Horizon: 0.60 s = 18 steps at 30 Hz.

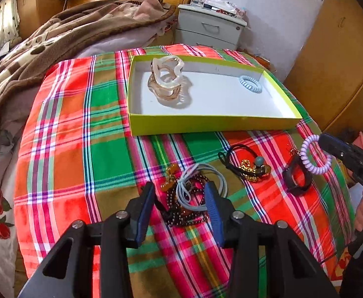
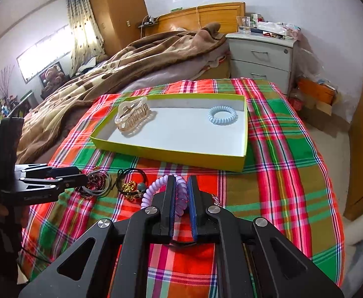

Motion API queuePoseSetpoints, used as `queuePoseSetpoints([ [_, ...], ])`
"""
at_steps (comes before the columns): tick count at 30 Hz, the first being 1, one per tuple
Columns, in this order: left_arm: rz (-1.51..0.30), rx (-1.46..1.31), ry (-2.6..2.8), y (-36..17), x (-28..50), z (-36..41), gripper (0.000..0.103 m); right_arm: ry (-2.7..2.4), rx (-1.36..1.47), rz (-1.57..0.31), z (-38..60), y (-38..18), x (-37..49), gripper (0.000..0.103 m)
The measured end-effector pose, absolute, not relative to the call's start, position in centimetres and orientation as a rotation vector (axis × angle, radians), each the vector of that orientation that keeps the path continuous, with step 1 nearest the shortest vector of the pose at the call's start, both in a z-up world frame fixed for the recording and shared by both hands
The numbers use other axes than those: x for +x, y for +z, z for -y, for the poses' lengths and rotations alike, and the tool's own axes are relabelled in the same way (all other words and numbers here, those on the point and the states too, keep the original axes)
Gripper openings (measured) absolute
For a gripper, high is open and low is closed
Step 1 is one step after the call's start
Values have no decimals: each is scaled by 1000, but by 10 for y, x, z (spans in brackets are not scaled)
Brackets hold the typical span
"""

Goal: Organize jewelry
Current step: 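Grasp the lavender coiled hair tie with the right gripper while the left gripper grasps the grey cord ties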

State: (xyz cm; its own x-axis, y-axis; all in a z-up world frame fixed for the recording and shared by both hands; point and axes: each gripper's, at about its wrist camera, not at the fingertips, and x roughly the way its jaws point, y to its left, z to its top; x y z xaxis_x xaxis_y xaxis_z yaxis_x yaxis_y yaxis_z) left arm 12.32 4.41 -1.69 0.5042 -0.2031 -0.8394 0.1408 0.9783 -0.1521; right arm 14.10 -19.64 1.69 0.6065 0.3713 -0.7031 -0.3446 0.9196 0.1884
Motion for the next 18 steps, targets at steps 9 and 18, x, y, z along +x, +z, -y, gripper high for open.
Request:
queuePoseSetpoints([
  [9, -1045, 54, -179, -23, 127, -29, 25, 437, 46, -815, 196, 16, 143, 10],
  [18, -1057, 115, -170, -27, 131, -20, 20, 438, 61, -815, 198, 14, 144, 10],
])
